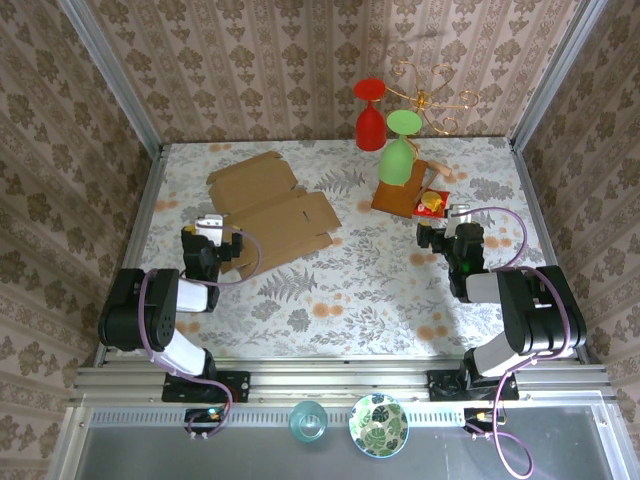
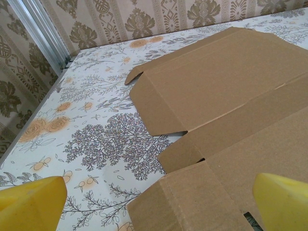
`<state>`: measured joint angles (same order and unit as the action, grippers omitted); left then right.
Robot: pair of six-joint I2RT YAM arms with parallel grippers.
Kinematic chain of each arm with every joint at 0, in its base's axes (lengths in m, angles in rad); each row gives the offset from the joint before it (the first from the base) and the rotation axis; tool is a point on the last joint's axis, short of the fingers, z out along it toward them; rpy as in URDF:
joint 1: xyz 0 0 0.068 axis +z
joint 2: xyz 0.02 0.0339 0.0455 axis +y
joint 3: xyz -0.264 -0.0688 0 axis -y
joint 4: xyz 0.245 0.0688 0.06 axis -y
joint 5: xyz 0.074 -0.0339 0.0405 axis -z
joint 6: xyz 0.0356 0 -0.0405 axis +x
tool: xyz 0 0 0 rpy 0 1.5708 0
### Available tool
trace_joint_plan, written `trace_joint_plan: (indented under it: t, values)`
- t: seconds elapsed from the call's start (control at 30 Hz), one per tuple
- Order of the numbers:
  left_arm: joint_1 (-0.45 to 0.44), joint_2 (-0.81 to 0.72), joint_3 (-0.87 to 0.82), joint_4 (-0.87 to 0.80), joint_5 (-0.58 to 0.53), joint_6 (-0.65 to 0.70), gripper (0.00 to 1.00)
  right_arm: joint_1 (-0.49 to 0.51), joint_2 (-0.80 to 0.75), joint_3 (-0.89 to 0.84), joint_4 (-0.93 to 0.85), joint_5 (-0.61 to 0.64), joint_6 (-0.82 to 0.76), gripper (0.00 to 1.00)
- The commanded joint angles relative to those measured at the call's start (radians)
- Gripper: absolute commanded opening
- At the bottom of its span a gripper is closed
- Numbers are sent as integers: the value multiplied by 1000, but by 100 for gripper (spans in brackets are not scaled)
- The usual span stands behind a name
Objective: Fold the paper box
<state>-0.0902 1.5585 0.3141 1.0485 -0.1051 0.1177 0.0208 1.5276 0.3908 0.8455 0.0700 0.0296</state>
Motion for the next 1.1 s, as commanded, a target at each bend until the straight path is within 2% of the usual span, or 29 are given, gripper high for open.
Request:
trace_joint_plan:
  t: [0.0, 0.2, 0.3, 0.4, 0.43, 0.5, 0.53, 0.57, 0.6, 0.63, 0.67, 0.7, 0.73, 0.77, 0.8, 0.83, 0.9, 0.97, 1.07]
  values:
    - [1, 2, -3, 30, -12, 4, 100, -5, 3, 19, 6, -10, 2, 100]
    - [-2, 3, -24, 72, -12, 9, 100, -3, -8, 11, 19, -9, 3, 100]
    - [-61, -9, -93, 219, -196, 25, 100, 30, -155, 36, -142, 104, 3, 100]
    - [-164, -117, -103, 193, -381, 108, 100, 83, -329, 85, -285, 210, 11, 100]
    - [-202, -178, -86, 145, -439, 146, 100, 113, -388, 119, -330, 256, 23, 100]
    - [-245, -283, -10, -33, -564, 83, 100, 171, -458, 232, -494, 364, 110, 100]
    - [-255, -354, 71, -233, -634, -15, 100, 176, -472, 320, -653, 391, 240, 100]
    - [-243, -414, 187, -578, -652, -190, 100, 164, -469, 413, -878, 384, 419, 100]
    - [-204, -461, 319, -963, -556, -406, 100, 149, -460, 507, -1096, 361, 586, 100]
    - [-139, -467, 384, -1107, -405, -499, 100, 142, -447, 559, -1241, 365, 709, 100]
    - [-43, -450, 397, -1111, -189, -581, 100, 125, -437, 584, -1335, 324, 811, 100]
    - [55, -421, 393, -1072, 13, -696, 100, 101, -429, 573, -1301, 175, 789, 100]
    - [113, -391, 390, -1033, 141, -768, 94, 98, -421, 566, -1251, 92, 769, 99]
    - [150, -353, 404, -1029, 207, -827, 86, 119, -406, 576, -1265, 76, 796, 91]
    - [159, -324, 430, -1062, 224, -846, 83, 143, -386, 596, -1305, 77, 829, 87]
    - [162, -282, 475, -1124, 244, -846, 80, 169, -365, 607, -1326, 55, 862, 80]
    - [163, -181, 568, -1243, 316, -824, 67, 215, -319, 599, -1306, -36, 935, 65]
    - [163, -77, 659, -1345, 402, -791, 54, 276, -264, 552, -1234, -122, 1048, 58]
    - [156, 22, 729, -1414, 436, -756, 45, 372, -170, 487, -1050, -204, 1184, 56]
